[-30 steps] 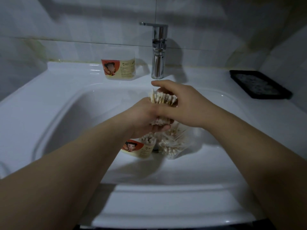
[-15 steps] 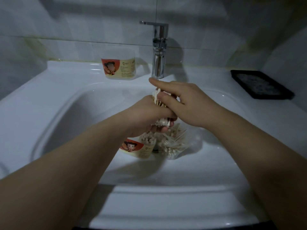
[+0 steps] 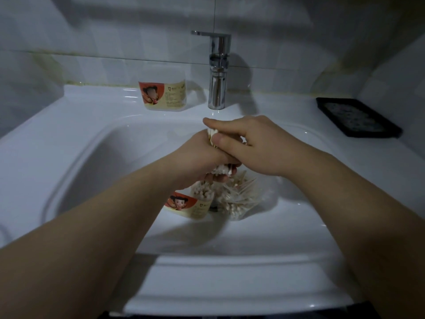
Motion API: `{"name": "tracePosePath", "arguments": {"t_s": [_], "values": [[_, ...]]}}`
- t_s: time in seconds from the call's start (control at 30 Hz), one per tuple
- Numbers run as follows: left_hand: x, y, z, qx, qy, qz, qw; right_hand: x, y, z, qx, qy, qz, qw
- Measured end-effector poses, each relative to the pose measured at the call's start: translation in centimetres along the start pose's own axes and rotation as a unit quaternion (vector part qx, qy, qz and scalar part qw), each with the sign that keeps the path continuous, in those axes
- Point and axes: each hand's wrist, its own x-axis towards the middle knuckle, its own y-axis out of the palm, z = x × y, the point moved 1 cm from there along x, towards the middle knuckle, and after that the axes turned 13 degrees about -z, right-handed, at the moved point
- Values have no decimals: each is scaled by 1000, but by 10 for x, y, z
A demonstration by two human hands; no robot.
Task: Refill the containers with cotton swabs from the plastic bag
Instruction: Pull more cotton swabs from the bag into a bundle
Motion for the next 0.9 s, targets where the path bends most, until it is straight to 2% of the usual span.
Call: {"name": "tracePosePath", "arguments": {"t_s": [0.2,0.33,0.43,0.6,0.8,0.9], "values": [[-2,-1,1,-4,19,8,1000,-1,4,1,-40,-21,28,999],[-1,0,0,-2,12,23,1000,-2,3,0,8,21,-6,1000],[0,1,0,3,40,22,999,-1,5,4,15,43,-28,999],[4,4,5,74,89,10,993,-1,6,11,14,86,-9,996],[-3,5,1,86,-21,-3,996,1,7,12,25,89,12,996],[-4,2,0,104,-10,-7,994,1,8,11,13,95,31,995]]}}
